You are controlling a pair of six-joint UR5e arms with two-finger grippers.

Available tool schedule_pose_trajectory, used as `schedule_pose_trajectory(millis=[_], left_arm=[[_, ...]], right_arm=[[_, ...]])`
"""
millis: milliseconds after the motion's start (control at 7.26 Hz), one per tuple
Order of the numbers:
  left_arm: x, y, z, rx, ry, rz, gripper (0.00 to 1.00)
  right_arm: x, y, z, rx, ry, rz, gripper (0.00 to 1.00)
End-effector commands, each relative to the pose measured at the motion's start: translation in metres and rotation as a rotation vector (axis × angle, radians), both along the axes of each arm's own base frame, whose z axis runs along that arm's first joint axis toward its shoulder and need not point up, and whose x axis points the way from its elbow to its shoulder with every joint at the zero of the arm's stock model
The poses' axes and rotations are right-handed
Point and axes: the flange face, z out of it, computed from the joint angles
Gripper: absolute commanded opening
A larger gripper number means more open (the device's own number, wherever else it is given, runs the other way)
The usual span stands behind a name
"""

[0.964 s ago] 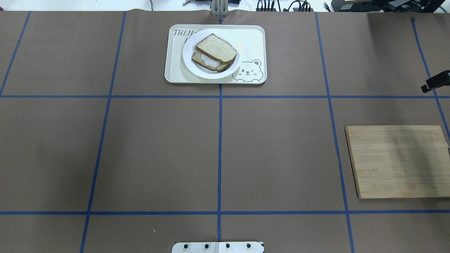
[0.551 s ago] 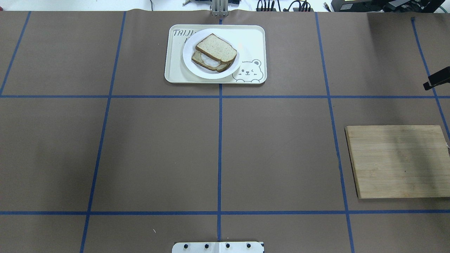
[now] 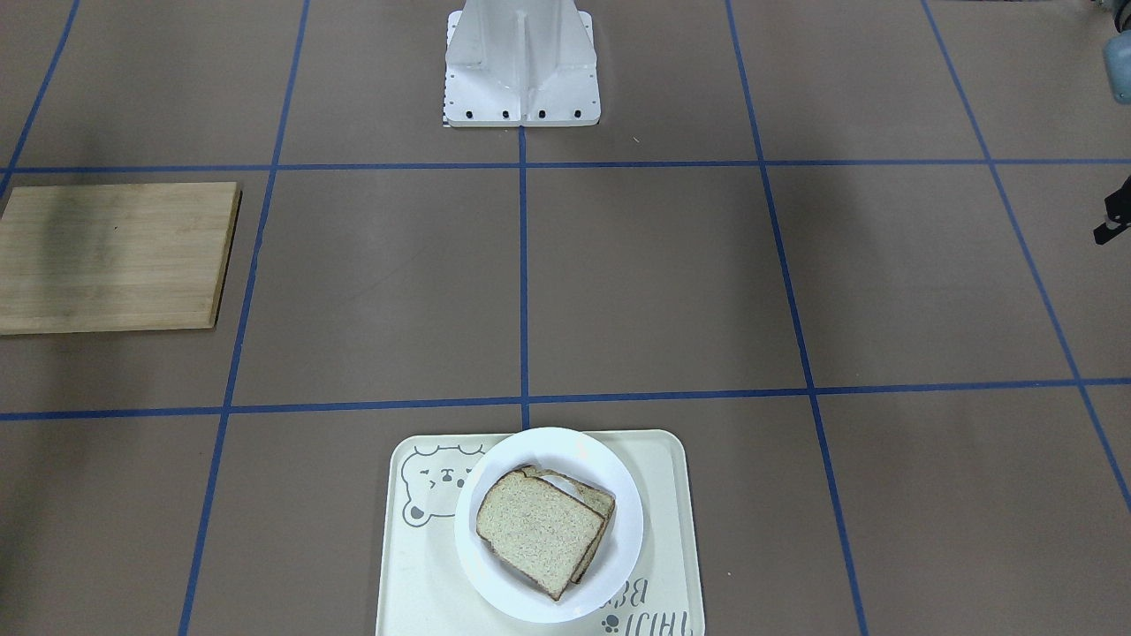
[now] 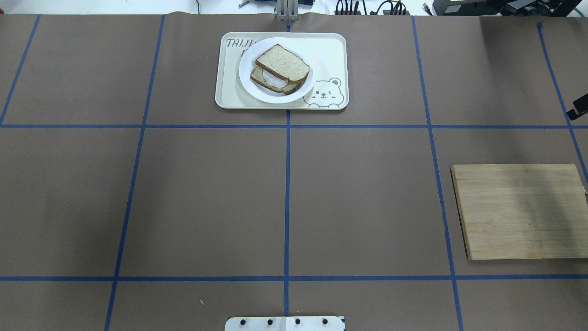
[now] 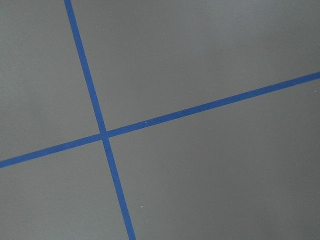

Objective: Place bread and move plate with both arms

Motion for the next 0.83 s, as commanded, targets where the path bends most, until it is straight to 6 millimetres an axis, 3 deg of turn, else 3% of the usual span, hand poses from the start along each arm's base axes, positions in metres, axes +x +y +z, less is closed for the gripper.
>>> schedule_pose_trajectory(millis=[0,689], left_arm=[[0.001,0.002,0.000,-0.002,0.002,-0.001,0.99],[0.003,0.001,0.002,-0.001,0.002,0.002,0.99]], right_arm=[[-0.001,-0.002,-0.001,0.011,0.026,-0.006,1.00],[-0.003,-0.007,-0.012,0.027,0.016,-0.005,1.00]])
